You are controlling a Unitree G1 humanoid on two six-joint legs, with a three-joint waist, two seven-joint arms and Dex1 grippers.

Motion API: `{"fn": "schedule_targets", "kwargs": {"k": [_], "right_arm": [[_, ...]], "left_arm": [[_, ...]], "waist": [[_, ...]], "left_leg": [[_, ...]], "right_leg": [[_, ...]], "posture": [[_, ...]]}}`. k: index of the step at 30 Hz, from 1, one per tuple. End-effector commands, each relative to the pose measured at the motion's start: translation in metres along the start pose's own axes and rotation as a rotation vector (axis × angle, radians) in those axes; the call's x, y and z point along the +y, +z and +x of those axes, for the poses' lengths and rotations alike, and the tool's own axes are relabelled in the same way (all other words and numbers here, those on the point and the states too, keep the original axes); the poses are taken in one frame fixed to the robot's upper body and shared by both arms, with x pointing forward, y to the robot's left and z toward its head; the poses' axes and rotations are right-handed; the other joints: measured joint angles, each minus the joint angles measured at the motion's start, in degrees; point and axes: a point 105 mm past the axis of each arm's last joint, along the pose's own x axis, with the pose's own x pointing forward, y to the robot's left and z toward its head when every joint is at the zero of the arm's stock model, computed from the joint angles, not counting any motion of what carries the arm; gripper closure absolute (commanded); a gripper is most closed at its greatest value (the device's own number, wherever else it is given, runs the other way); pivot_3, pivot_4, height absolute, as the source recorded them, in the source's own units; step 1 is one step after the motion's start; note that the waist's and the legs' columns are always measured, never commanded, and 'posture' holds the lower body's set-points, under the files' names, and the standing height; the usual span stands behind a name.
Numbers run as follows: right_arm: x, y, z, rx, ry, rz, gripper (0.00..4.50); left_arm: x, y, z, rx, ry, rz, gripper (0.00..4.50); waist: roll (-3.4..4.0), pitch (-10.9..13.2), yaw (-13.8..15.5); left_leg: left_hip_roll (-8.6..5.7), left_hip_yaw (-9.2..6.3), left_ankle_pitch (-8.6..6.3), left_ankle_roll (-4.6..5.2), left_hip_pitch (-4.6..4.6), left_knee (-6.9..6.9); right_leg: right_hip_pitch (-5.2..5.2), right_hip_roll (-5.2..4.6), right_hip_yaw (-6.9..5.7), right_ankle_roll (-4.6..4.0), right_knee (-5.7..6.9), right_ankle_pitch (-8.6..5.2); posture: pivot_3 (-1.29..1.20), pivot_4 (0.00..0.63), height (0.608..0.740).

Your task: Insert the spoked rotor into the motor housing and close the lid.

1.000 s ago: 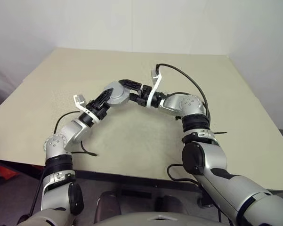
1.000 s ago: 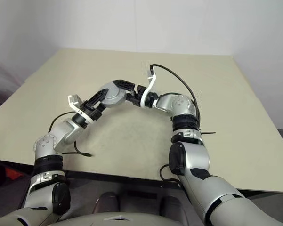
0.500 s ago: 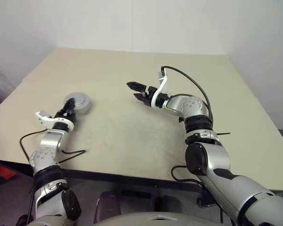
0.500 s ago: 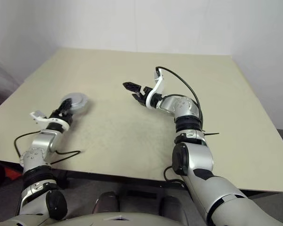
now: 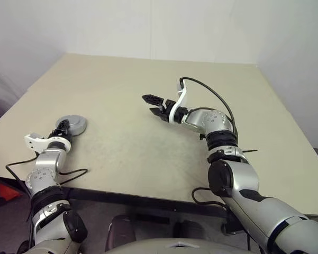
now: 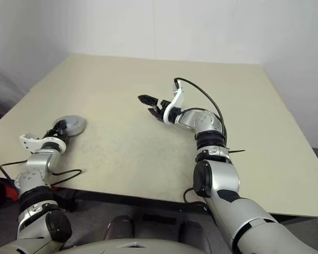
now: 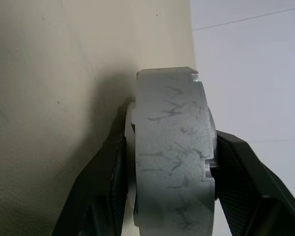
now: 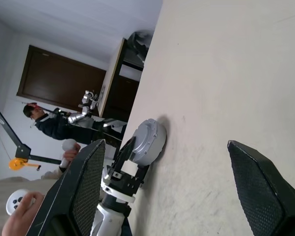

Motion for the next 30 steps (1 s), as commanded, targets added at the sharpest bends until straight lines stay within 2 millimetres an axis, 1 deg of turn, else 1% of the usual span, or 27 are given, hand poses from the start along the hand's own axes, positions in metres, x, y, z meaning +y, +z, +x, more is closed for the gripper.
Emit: {"fn": "schedule_targets", "kwargs": {"k": [1,6,7,8,11,12,13,15,16,19,22,25,28,30], "right_arm": [[0.011,0.006,0.002,-0.016,0.026,-0.026,0.02],[0.010,0.005,0.002,-0.012,0.022,-0.032,0.02],[0.010,0.005,0.002,-0.011,0.021,-0.033,0.00],[0.010,0.005,0.003,-0.010,0.021,-0.034,0.00],[0.009,0.004,0.003,-0.004,0.018,-0.037,0.00],[0.009,0.004,0.003,-0.002,0.018,-0.038,0.00],[0.009,0.004,0.003,0.000,0.019,-0.038,0.00],[0.009,0.004,0.003,0.003,0.019,-0.040,0.00],[0.009,0.003,0.003,0.004,0.018,-0.040,0.00],[0.009,0.002,0.003,0.013,0.013,-0.044,0.00],[0.008,0.002,0.002,0.018,0.011,-0.049,0.00],[0.008,0.003,0.002,0.020,0.010,-0.051,0.00],[0.007,0.003,0.001,0.022,0.000,-0.065,0.00],[0.006,0.004,0.000,0.020,-0.010,-0.087,0.00]], "left_arm": [[-0.006,0.000,0.003,0.006,-0.006,0.014,2.38],[-0.008,-0.011,-0.006,0.088,-0.040,0.060,2.38],[-0.007,-0.012,-0.007,0.097,-0.038,0.061,1.64],[-0.006,-0.013,-0.008,0.100,-0.033,0.060,1.44],[-0.002,-0.015,-0.012,0.111,-0.024,0.062,0.45],[-0.001,-0.015,-0.013,0.114,-0.021,0.060,0.19],[0.001,-0.016,-0.015,0.120,-0.014,0.049,0.03],[0.001,-0.020,-0.020,0.148,-0.026,0.025,0.03],[-0.001,-0.026,-0.023,0.184,-0.038,0.013,0.03],[0.001,-0.060,-0.040,0.391,-0.044,0.017,0.03],[0.010,-0.088,-0.064,0.575,-0.015,0.041,0.03],[0.013,-0.101,-0.080,0.663,-0.010,0.046,0.03],[0.007,-0.114,-0.088,0.721,-0.036,0.048,0.03],[-0.002,-0.121,-0.088,0.748,-0.065,0.062,0.03]], "waist": [[0.00,0.0,0.0],[-0.01,0.0,-0.1],[-0.01,0.0,0.0],[-0.01,0.0,0.0],[-0.01,0.0,-0.1],[-0.01,0.0,-0.1],[0.00,0.0,-0.1],[0.00,0.0,-0.2],[0.00,0.0,-0.2],[0.01,0.0,-0.1],[0.08,-0.1,0.1],[0.26,-0.2,0.1],[0.32,-0.2,0.1],[0.35,-0.2,0.2]], "left_leg": [[0.00,0.00,0.01,-0.01,0.02,0.01],[0.00,0.00,0.01,-0.02,0.04,0.03],[0.00,0.00,0.01,-0.02,0.03,0.03],[0.00,0.00,0.01,-0.02,0.03,0.03],[-0.02,-0.01,0.01,-0.02,0.02,0.03],[-0.02,-0.01,0.01,-0.02,0.03,0.03],[-0.02,-0.01,0.01,-0.01,0.03,0.03],[-0.02,0.00,0.01,-0.01,0.03,0.03],[-0.02,0.00,0.00,-0.01,0.03,0.03],[-0.06,0.00,-0.01,0.01,0.04,0.03],[-0.13,0.00,-0.02,0.03,0.08,0.04],[-0.22,0.01,-0.05,0.09,0.14,0.04],[-0.21,0.01,-0.07,0.11,0.33,0.04],[-0.20,0.02,-0.06,0.10,0.38,0.04]], "right_leg": [[0.04,-0.01,0.00,-0.01,0.00,0.02],[0.09,-0.02,0.00,-0.03,-0.02,0.03],[0.09,-0.02,0.00,-0.03,-0.04,0.03],[0.09,-0.02,-0.01,-0.03,-0.04,0.03],[0.09,-0.03,0.00,-0.03,-0.04,0.03],[0.10,-0.03,0.00,-0.03,-0.04,0.03],[0.13,-0.03,0.00,-0.03,-0.04,0.03],[0.18,-0.03,0.01,-0.03,-0.04,0.02],[0.19,-0.03,0.01,-0.03,-0.05,0.02],[0.19,-0.04,0.02,-0.04,-0.06,0.02],[0.22,-0.09,0.02,-0.03,-0.08,0.02],[0.45,-0.11,0.02,-0.01,-0.13,0.00],[0.69,-0.13,0.02,0.07,-0.15,-0.05],[0.77,-0.22,-0.01,0.35,-0.13,-0.22]], "posture": [[0.00,0.000,0.740],[0.00,0.000,0.740],[0.00,0.000,0.740],[0.00,0.000,0.740],[0.00,0.000,0.740],[0.00,0.000,0.740],[0.00,0.000,0.740],[0.00,0.000,0.740],[0.00,0.000,0.740],[0.00,0.000,0.740],[0.00,0.000,0.740],[0.00,0.000,0.740],[0.00,0.000,0.740],[0.00,0.000,0.740]]}}
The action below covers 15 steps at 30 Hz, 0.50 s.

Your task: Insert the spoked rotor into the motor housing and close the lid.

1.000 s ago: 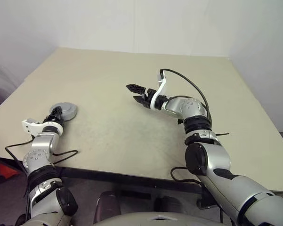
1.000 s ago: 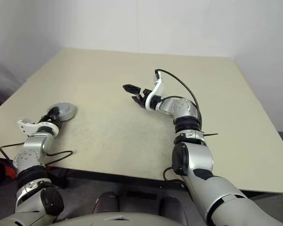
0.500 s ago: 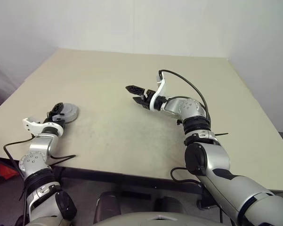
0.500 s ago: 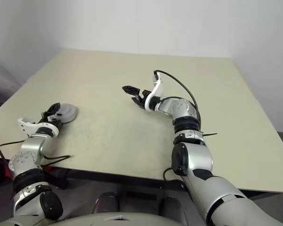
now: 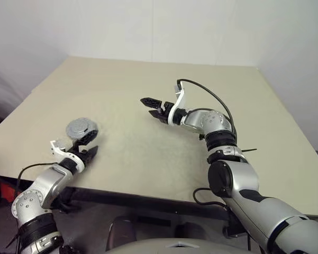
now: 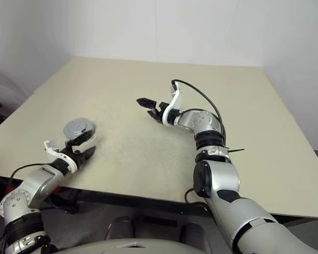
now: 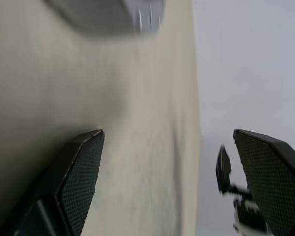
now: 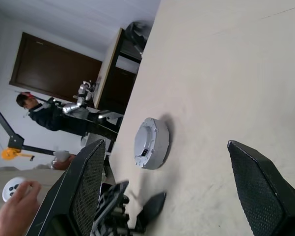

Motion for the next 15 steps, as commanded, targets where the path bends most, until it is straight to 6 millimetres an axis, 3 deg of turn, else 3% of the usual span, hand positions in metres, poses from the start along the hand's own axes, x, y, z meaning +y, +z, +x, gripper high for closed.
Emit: {"fn": "schedule_targets", "kwargs": {"k": [1,3,6,11,15], "right_arm": [[0.009,0.010,-0.002,-0.024,0.018,-0.080,0.00],[0.010,0.013,-0.006,-0.035,0.033,-0.173,0.00],[0.009,0.013,-0.017,-0.019,0.062,-0.453,0.00],[0.014,0.019,-0.050,0.046,0.204,-0.721,0.00],[-0.005,0.014,-0.074,0.169,0.200,-0.926,0.00]], "left_arm": [[-0.008,-0.042,0.015,0.184,-0.013,0.042,0.03],[-0.022,-0.048,0.023,0.219,-0.042,0.151,0.03],[-0.037,-0.055,0.032,0.261,-0.062,0.379,0.03],[-0.038,-0.051,0.040,0.270,-0.064,0.706,0.03],[-0.045,-0.041,0.041,0.247,-0.106,0.830,0.03]], "waist": [[0.01,0.0,0.1],[-0.01,0.0,0.3],[-0.07,0.0,0.6],[-0.09,0.0,0.1],[-0.10,0.0,-0.6]], "left_leg": [[0.00,0.00,0.02,-0.04,0.09,0.00],[-0.01,0.01,0.05,-0.09,0.08,0.01],[0.04,0.01,0.08,-0.10,-0.02,0.03],[0.14,0.00,0.10,-0.08,-0.26,0.01],[0.15,0.01,0.08,-0.04,-0.25,0.01]], "right_leg": [[0.00,-0.01,-0.01,0.04,0.01,-0.02],[0.01,-0.04,-0.01,0.06,0.01,0.00],[0.04,-0.10,-0.14,0.07,0.00,0.01],[-0.02,-0.02,-0.18,-0.15,-0.08,0.15],[-0.06,0.04,-0.11,-0.20,-0.08,0.17]], "posture": [[0.00,0.000,0.740],[0.00,0.000,0.740],[0.00,0.000,0.740],[0.00,0.000,0.740],[0.00,0.000,0.740]]}}
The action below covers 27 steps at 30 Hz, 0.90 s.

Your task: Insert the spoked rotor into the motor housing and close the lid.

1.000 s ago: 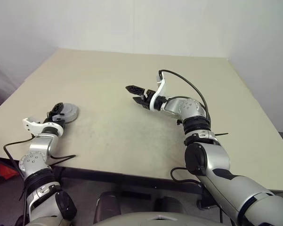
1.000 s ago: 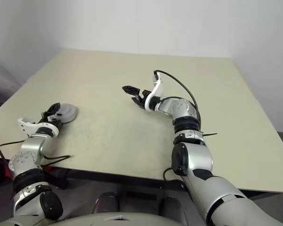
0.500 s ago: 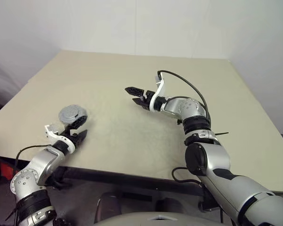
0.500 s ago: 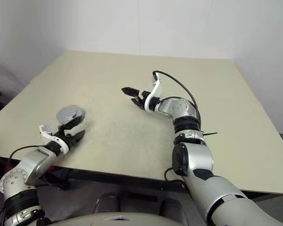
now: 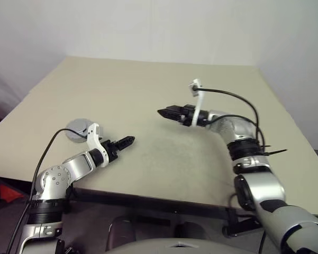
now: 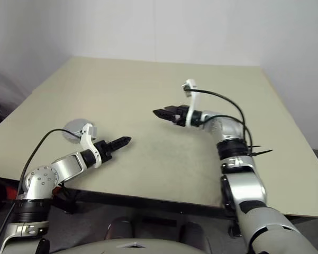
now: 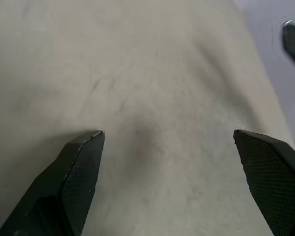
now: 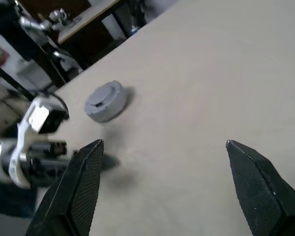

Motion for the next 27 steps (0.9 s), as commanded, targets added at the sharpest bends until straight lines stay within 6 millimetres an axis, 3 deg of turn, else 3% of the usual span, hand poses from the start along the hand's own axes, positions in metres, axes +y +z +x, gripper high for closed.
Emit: {"fn": "schedule_targets", "kwargs": {"k": [1,7,14,27], "right_arm": [[0.011,-0.007,-0.009,0.077,0.099,-0.202,0.00],[0.018,-0.043,-0.036,0.181,0.213,-0.325,0.00],[0.009,-0.041,-0.040,0.186,0.175,-0.282,0.00],[0.004,-0.038,-0.030,0.144,0.114,-0.263,0.00]], "left_arm": [[-0.008,0.022,-0.002,-0.068,-0.033,0.144,0.03],[-0.011,0.039,0.002,-0.134,-0.043,0.291,0.03],[-0.022,0.042,0.009,-0.139,-0.090,0.373,0.03],[-0.026,0.042,0.009,-0.142,-0.109,0.369,0.03]], "waist": [[-0.01,0.0,-0.1],[0.01,0.0,0.1],[0.01,0.0,-0.7],[0.01,0.0,-1.4]], "left_leg": [[0.03,0.00,0.00,0.01,0.02,0.00],[0.05,0.01,-0.04,0.11,-0.04,0.10],[0.02,0.06,-0.02,0.29,0.11,0.20],[0.01,0.06,-0.13,0.59,0.03,0.20]], "right_leg": [[0.00,0.03,0.01,-0.01,0.00,-0.01],[0.00,0.04,0.00,-0.06,0.02,0.00],[0.02,-0.01,0.04,-0.17,0.21,0.07],[0.00,-0.01,0.03,-0.19,0.16,0.08]], "posture": [[0.00,0.000,0.740],[0.00,0.000,0.740],[0.00,0.000,0.740],[0.00,0.000,0.740]]}}
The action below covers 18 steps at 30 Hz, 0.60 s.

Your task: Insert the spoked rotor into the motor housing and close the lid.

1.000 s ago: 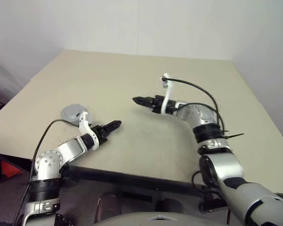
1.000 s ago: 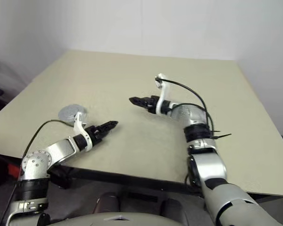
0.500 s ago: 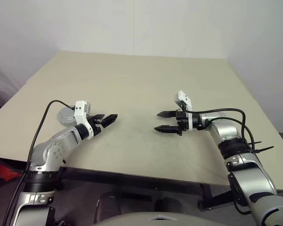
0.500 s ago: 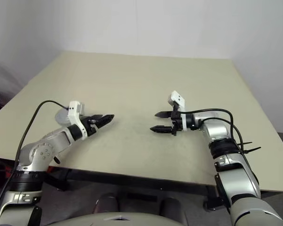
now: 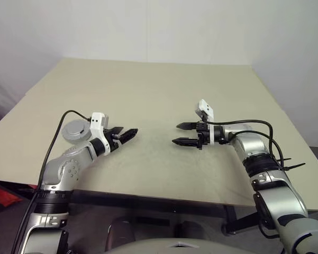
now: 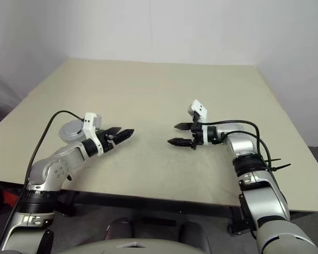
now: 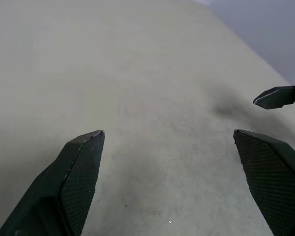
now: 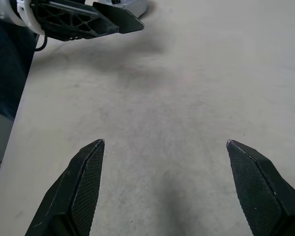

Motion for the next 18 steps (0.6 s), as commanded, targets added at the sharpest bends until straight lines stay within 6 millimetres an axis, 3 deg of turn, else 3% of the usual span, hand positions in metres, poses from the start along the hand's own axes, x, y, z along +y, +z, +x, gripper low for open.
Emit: {"fn": "schedule_targets", "kwargs": {"k": [1,18], "right_arm": [[-0.0050,0.0210,-0.0022,-0.054,-0.023,-0.046,0.00],[-0.0057,0.0307,-0.0035,-0.091,-0.051,-0.044,0.00]], "left_arm": [[-0.0077,0.0199,-0.0020,-0.050,-0.026,0.040,0.03],[-0.0067,0.0192,0.0018,-0.041,0.002,0.046,0.03]], "waist": [[0.00,0.0,0.0],[0.00,0.0,0.0]], "left_leg": [[0.00,0.00,0.00,0.01,0.00,0.00],[0.00,0.00,-0.02,0.05,0.00,-0.01]], "right_leg": [[0.00,0.00,0.00,0.00,0.00,0.00],[0.00,0.00,0.01,0.00,-0.02,0.00]], "posture": [[0.00,0.000,0.740],[0.00,0.000,0.740]]}}
